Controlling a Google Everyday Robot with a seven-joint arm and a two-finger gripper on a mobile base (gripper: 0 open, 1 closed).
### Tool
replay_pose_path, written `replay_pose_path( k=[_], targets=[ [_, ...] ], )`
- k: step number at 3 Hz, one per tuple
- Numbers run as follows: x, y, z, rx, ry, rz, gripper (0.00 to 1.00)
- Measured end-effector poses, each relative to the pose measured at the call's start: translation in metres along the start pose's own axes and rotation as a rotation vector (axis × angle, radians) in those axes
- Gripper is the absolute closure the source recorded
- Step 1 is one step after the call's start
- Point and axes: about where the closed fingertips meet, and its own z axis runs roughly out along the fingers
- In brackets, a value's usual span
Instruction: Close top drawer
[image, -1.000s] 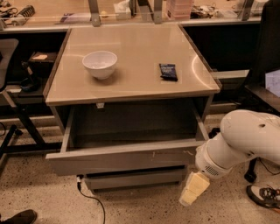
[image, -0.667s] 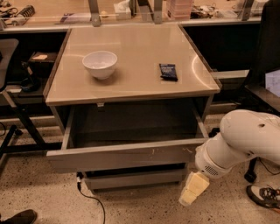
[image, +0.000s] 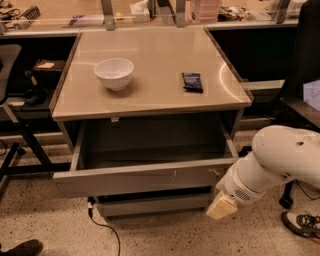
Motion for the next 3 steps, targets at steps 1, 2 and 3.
replay_pose_path(
  k=[1, 2, 3],
  targets=[
    [0.0, 0.0, 0.0, 0.0, 0.0, 0.0, 0.66],
    [-0.011, -0.013, 0.0, 0.026, 0.016, -0.028, 0.89],
    [-0.035, -0.042, -0.004, 0.093, 0.009, -0.061, 1.0]
  ],
)
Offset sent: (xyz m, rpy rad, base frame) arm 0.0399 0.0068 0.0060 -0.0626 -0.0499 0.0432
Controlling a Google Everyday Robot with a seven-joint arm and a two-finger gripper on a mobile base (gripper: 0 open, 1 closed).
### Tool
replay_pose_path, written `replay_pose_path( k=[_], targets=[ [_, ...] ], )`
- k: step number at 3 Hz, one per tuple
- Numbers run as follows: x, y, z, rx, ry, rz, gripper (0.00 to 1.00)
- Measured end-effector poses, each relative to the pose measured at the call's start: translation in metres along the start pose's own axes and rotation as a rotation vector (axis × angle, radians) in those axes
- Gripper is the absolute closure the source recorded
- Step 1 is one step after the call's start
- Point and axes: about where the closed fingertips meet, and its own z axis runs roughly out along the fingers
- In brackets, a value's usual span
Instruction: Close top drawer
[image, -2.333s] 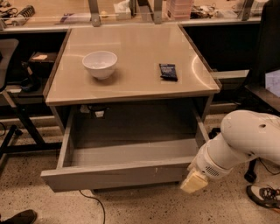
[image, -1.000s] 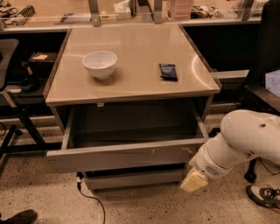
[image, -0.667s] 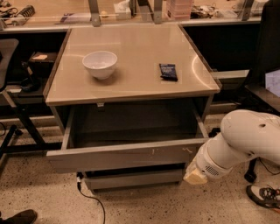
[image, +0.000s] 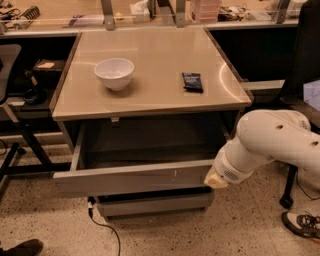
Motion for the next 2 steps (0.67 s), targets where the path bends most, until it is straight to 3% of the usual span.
replay_pose_path(
  k=[1, 2],
  targets=[
    [-0.0207, -0.024, 0.0021, 0.044, -0.002, -0.022, 1.0],
    [-0.0292, -0.0335, 0.0053, 0.057, -0.001, -0.029, 1.0]
  ],
)
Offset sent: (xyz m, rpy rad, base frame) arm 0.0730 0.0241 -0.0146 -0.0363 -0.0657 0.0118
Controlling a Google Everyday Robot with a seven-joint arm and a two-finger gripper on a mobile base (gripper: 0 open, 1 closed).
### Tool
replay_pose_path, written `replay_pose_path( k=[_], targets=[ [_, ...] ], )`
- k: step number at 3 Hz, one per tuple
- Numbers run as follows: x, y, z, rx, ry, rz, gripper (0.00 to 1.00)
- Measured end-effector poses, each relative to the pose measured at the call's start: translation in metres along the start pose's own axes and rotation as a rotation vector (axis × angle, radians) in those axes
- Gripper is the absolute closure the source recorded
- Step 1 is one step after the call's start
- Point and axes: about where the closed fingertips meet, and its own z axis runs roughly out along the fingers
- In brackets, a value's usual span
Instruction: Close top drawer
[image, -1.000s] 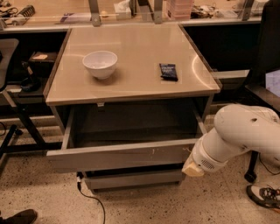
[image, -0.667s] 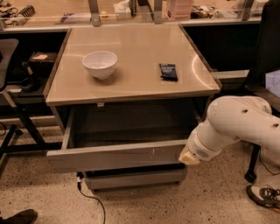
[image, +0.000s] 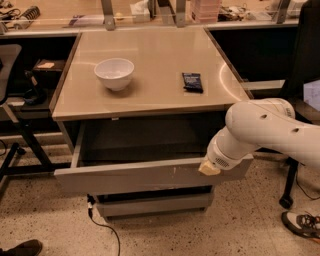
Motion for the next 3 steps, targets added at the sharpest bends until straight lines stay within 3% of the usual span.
replay_pose_path(
  k=[1, 3],
  targets=[
    [-0.0068, -0.0078, 0.0151, 0.013, 0.013, 0.007, 1.0],
    [-0.0071, -0.0078, 0.0151, 0.014, 0.013, 0.008, 0.57]
  ],
)
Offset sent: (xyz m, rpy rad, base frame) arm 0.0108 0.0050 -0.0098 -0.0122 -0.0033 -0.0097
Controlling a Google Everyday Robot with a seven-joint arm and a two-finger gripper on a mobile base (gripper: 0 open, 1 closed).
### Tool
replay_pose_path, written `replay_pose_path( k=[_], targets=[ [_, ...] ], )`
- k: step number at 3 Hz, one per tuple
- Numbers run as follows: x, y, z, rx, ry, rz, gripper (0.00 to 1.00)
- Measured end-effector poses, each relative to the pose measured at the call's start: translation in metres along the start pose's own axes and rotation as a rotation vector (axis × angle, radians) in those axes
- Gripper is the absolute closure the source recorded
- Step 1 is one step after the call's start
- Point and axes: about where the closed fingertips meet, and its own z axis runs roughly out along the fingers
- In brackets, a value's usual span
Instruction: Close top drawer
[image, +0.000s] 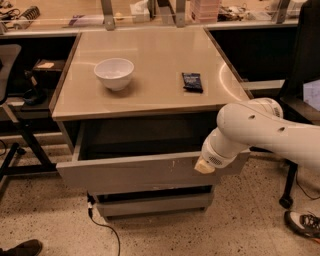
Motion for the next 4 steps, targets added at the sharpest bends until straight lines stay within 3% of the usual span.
replay_pose_path(
  k=[2, 3, 4],
  targets=[
    [0.0, 0.0, 0.0, 0.0, 0.0, 0.0, 0.11],
    [0.0, 0.0, 0.0, 0.0, 0.0, 0.0, 0.0],
    [0.0, 0.0, 0.0, 0.0, 0.0, 0.0, 0.0]
  ],
)
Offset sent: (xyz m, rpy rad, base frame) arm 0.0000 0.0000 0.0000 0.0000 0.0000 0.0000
